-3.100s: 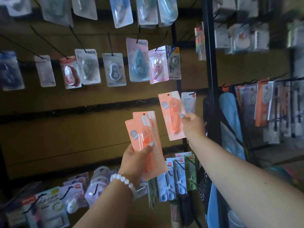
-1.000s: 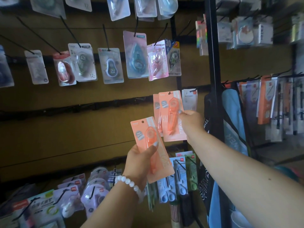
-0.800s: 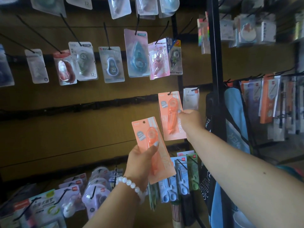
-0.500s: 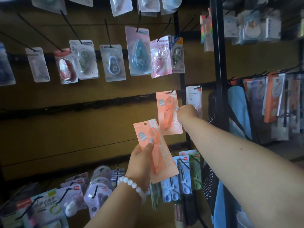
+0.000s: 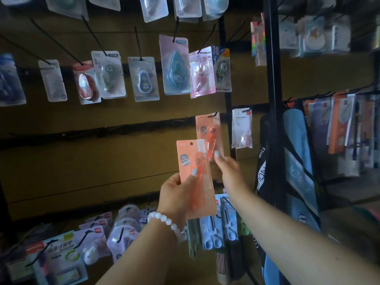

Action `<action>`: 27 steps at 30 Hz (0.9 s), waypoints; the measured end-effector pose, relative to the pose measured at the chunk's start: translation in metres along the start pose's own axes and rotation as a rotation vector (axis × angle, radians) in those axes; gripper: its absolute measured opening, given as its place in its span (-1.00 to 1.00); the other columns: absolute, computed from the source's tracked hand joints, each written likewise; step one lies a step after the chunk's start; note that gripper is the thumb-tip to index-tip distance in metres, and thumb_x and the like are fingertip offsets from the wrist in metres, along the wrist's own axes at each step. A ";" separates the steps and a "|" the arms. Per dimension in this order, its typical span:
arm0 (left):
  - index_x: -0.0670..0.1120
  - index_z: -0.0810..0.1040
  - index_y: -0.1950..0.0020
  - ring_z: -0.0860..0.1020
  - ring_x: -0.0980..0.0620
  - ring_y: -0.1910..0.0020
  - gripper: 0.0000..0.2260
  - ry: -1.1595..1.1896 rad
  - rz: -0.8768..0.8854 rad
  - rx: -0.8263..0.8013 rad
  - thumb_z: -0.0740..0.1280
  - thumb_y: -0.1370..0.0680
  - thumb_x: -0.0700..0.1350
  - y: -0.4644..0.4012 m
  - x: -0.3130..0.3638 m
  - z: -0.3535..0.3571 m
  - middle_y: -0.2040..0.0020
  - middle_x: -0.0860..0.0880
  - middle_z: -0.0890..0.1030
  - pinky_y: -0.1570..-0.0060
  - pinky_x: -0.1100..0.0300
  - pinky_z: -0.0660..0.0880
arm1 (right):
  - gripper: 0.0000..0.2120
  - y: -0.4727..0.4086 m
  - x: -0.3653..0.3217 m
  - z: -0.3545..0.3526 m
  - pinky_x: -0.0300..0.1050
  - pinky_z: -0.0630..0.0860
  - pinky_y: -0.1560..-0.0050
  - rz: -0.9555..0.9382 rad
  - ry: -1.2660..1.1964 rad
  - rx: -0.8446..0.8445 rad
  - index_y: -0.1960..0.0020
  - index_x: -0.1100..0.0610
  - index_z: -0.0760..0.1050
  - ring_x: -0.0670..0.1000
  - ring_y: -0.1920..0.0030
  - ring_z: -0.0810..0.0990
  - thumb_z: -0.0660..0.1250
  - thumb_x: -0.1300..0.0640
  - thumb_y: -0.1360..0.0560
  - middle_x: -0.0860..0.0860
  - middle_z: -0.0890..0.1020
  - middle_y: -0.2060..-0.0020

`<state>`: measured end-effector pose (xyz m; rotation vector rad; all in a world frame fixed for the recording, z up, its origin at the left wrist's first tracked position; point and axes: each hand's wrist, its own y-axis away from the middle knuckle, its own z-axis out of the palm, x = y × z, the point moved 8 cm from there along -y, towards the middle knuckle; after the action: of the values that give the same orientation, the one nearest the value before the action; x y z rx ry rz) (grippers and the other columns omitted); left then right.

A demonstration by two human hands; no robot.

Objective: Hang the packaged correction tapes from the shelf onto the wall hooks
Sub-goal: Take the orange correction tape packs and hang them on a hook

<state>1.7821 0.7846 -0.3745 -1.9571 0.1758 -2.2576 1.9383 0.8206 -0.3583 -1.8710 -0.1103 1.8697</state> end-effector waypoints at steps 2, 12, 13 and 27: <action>-0.10 0.66 -0.03 0.72 -0.15 0.10 -0.61 -0.003 0.013 0.010 0.50 -0.39 0.16 0.000 0.002 0.002 0.12 -0.08 0.75 0.06 -0.24 0.64 | -0.55 0.018 -0.003 0.009 -0.07 0.49 0.06 -0.032 -0.026 -0.106 0.05 0.20 0.56 0.09 0.12 0.62 0.30 -0.22 -0.46 0.21 0.65 0.08; -0.20 0.58 0.06 0.64 -0.12 0.24 -0.77 0.043 0.075 -0.019 0.34 -0.59 -0.03 -0.004 0.008 0.012 0.16 -0.20 0.68 0.20 0.05 0.62 | -0.75 0.001 -0.020 -0.003 -0.06 0.45 0.14 -0.073 -0.119 -0.057 0.14 0.17 0.58 0.04 0.21 0.56 0.43 -0.03 -0.44 0.10 0.65 0.23; -0.19 0.57 0.06 0.65 -0.06 0.29 -0.79 0.052 0.077 -0.029 0.32 -0.60 -0.04 -0.003 0.008 0.012 0.21 -0.16 0.69 0.29 0.12 0.61 | -0.77 -0.005 -0.026 -0.009 -0.11 0.42 0.17 -0.092 -0.089 -0.017 0.15 0.15 0.58 0.01 0.23 0.55 0.42 -0.03 -0.45 0.06 0.65 0.25; -0.13 0.56 0.13 0.61 0.04 0.19 -0.81 0.072 0.045 0.003 0.28 -0.63 -0.08 -0.006 -0.001 0.001 0.20 -0.04 0.61 0.24 0.19 0.53 | -0.78 -0.053 -0.044 -0.034 -0.04 0.58 0.00 0.016 0.053 0.118 0.03 0.03 0.55 -0.03 0.12 0.63 0.33 -0.11 -0.50 -0.07 0.64 0.15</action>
<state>1.7827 0.7904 -0.3745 -1.8525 0.2223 -2.2991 1.9828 0.8402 -0.2994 -1.8439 0.0317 1.7954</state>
